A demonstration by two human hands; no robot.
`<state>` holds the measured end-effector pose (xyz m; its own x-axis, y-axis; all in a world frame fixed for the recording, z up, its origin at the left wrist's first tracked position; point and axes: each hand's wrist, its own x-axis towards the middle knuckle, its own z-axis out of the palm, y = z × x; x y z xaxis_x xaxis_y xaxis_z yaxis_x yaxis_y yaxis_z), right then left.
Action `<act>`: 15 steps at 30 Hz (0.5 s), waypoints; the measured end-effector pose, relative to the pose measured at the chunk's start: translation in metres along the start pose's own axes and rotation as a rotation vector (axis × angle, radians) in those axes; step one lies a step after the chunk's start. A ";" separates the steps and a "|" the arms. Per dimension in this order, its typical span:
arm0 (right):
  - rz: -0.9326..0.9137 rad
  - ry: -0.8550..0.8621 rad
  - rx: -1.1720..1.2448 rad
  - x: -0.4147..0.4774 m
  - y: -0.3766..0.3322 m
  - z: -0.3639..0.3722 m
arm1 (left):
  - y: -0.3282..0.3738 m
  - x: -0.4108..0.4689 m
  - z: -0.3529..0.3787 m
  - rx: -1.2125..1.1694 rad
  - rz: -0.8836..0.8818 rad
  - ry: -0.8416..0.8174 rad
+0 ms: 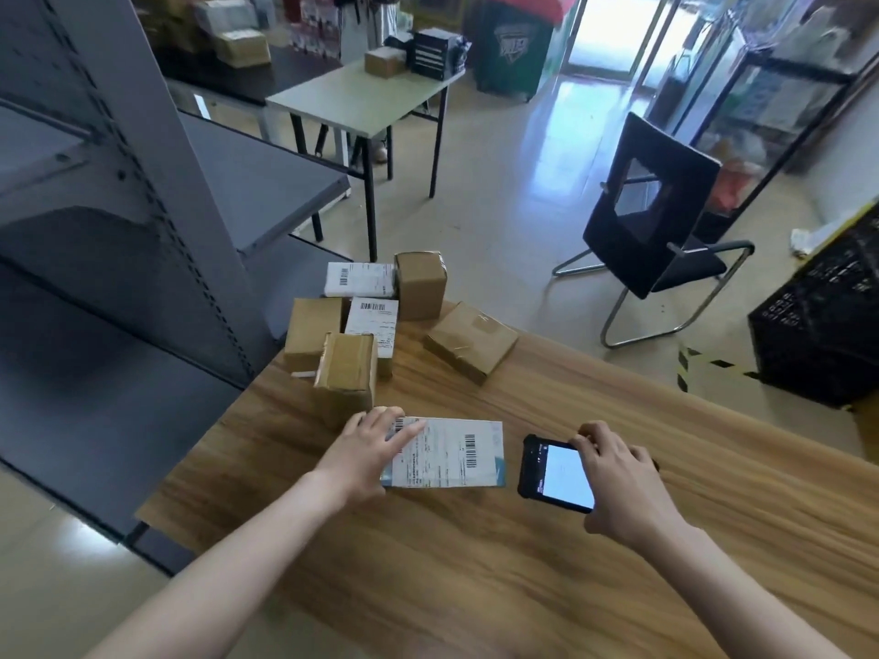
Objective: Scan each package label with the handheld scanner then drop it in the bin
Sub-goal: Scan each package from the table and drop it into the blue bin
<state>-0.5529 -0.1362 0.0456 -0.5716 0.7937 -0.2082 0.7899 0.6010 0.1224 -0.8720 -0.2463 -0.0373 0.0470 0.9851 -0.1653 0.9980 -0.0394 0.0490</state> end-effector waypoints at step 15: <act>0.169 0.045 0.115 -0.126 0.075 0.028 | 0.112 -0.002 -0.038 0.241 0.099 0.005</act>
<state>-0.4153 -0.1939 0.0542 -0.4364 0.8872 -0.1499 0.8940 0.4464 0.0396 -0.7621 -0.2461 0.0064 0.1452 0.9754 -0.1661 0.9697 -0.1736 -0.1719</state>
